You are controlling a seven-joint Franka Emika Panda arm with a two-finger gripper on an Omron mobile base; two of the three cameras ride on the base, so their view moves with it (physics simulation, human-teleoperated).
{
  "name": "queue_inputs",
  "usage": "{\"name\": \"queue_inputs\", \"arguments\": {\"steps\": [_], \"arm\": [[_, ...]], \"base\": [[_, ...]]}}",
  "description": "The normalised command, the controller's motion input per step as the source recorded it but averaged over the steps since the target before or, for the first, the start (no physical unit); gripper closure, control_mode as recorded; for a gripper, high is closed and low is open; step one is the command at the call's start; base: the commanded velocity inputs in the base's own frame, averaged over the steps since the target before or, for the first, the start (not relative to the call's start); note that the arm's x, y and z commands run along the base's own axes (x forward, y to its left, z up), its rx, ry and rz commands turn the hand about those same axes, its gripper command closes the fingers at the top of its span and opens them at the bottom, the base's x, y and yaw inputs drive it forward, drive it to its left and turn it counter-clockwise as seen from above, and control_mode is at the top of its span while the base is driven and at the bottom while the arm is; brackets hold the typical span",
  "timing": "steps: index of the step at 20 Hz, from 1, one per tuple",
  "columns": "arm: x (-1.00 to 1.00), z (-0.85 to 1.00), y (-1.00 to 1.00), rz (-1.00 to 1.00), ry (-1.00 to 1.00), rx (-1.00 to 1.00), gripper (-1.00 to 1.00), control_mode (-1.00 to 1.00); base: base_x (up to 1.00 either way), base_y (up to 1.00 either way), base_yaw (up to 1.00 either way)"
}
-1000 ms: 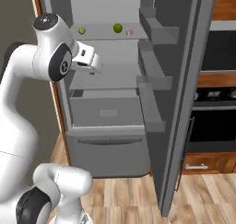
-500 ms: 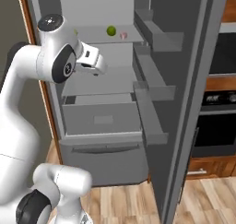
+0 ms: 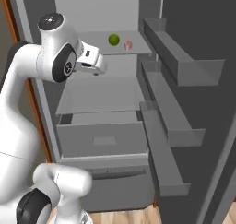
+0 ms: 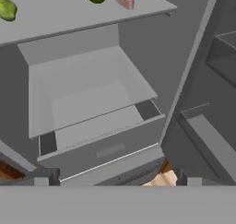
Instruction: Open the fridge, remove the mango, lime, and steak, and place them on any counter.
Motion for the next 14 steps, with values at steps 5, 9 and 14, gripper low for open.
{"name": "queue_inputs", "arguments": {"steps": [5, 9, 14], "arm": [[0.0, 0.0, 0.0, 0.0, 0.0, 0.0, -1.0, 1.0], [0.0, 0.0, 0.0, 0.0, 0.0, 0.0, -1.0, 1.0], [0.0, 0.0, 0.0, 0.0, 0.0, 0.0, -1.0, 1.0]], "base": [[0.67, 0.18, 0.0], [0.68, 0.15, 0.0], [0.74, 0.1, 0.0]]}}
